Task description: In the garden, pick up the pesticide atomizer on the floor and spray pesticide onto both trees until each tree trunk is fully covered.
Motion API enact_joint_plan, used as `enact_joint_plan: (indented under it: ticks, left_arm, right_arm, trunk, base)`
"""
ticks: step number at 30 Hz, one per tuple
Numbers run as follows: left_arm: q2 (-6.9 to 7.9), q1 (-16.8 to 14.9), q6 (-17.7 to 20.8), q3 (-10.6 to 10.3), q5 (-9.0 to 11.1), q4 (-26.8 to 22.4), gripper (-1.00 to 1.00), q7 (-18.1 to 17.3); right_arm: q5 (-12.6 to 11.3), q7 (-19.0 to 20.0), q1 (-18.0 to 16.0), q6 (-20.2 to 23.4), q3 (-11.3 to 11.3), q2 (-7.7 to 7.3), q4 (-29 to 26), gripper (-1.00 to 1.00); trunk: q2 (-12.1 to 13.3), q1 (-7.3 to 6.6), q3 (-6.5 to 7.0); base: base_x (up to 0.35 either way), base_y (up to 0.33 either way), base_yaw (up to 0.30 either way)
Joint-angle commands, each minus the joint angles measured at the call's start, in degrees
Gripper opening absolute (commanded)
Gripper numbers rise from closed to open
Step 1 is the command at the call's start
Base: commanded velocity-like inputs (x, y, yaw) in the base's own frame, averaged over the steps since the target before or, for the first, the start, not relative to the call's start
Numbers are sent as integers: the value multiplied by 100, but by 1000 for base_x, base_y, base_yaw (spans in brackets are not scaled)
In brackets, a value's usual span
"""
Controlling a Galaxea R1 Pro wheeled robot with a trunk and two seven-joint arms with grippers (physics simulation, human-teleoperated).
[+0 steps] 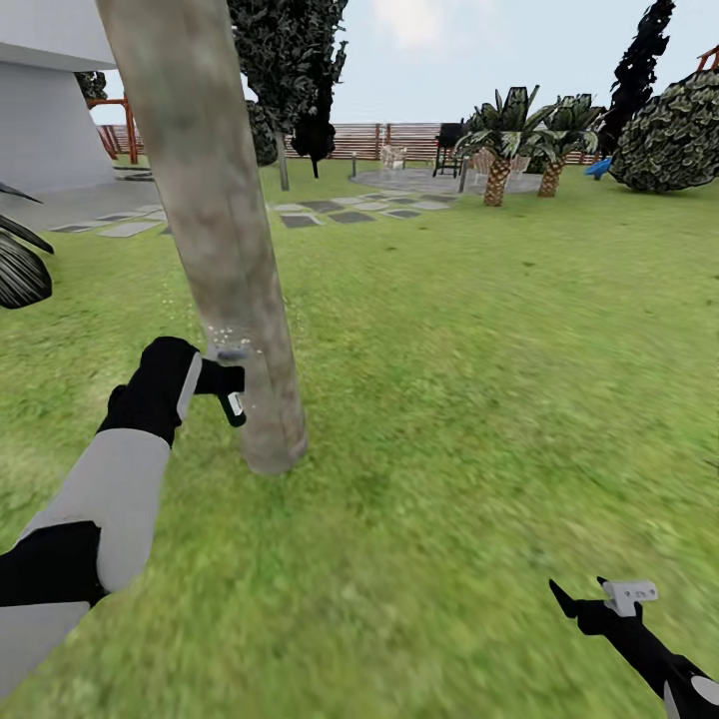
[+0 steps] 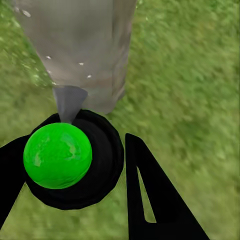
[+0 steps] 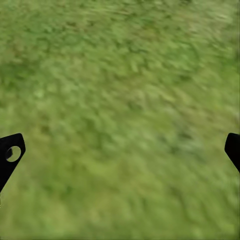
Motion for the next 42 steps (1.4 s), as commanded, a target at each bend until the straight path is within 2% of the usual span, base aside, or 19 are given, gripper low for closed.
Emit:
enact_joint_plan:
  ticks: [1, 4, 7, 10, 11, 13, 20, 21, 25, 32, 37, 42]
  left_arm:
    - [38, -87, 15, 0, 15, -112, -100, 0]
    - [104, -251, 38, -7, -50, -204, -100, -4]
    - [126, -182, 34, -16, -144, -176, -100, -8]
    - [110, 131, -8, -14, -160, -114, -100, -8]
    - [88, 416, -53, -4, -163, -101, -100, -3]
    - [80, 679, -80, 4, -155, -90, -100, 1]
    - [42, 1076, -140, 18, -141, -93, -100, 0]
    - [42, 1136, -298, 18, -128, -88, -100, 6]
    - [35, 1184, -614, 36, -137, -96, -100, 28]
    - [97, 1077, -603, 27, -179, -198, -100, 42]
    - [46, 897, -604, 3, -174, -191, -100, 452]
    - [57, 958, -722, 14, -172, -109, -100, 500]
  right_arm:
    - [0, -1, 0, 0, 0, 0, 8, 100]
    - [0, -4, 0, 0, 0, -4, 117, 100]
    - [0, 0, 0, 0, 0, -5, 149, 100]
    - [0, 0, 0, 0, 0, -5, 153, 100]
    - [0, 0, 0, 0, 0, -5, 154, 100]
    - [0, -1, 0, 0, 0, -5, 154, 100]
    - [0, -1, 0, 0, 2, 2, 156, 100]
    - [0, 0, 0, 0, 3, 3, 159, 100]
    - [0, 0, 0, 0, 7, 4, 163, 100]
    - [0, -6, 0, 0, 8, 4, 163, 100]
    - [0, -7, 0, 0, 2, 4, 236, 100]
    - [0, -3, 0, -1, 0, 4, 242, 100]
  trunk:
    - [0, 0, 0]
    - [0, 0, 0]
    - [0, 0, 0]
    - [0, 0, 0]
    - [0, 0, 0]
    - [0, 0, 0]
    - [0, 0, 0]
    - [0, 0, 0]
    - [0, 0, 0]
    - [0, 0, 0]
    - [0, 0, 0]
    - [0, 0, 0]
  base:
    - [3, -5, 0]
    - [1, -1, 0]
    - [0, 0, 0]
    - [0, 0, 0]
    - [0, 0, 0]
    - [0, 0, 0]
    - [0, 0, 0]
    - [0, 0, 0]
    - [181, 0, 0]
    - [85, 0, 0]
    - [1, 0, 0]
    - [0, 0, 0]
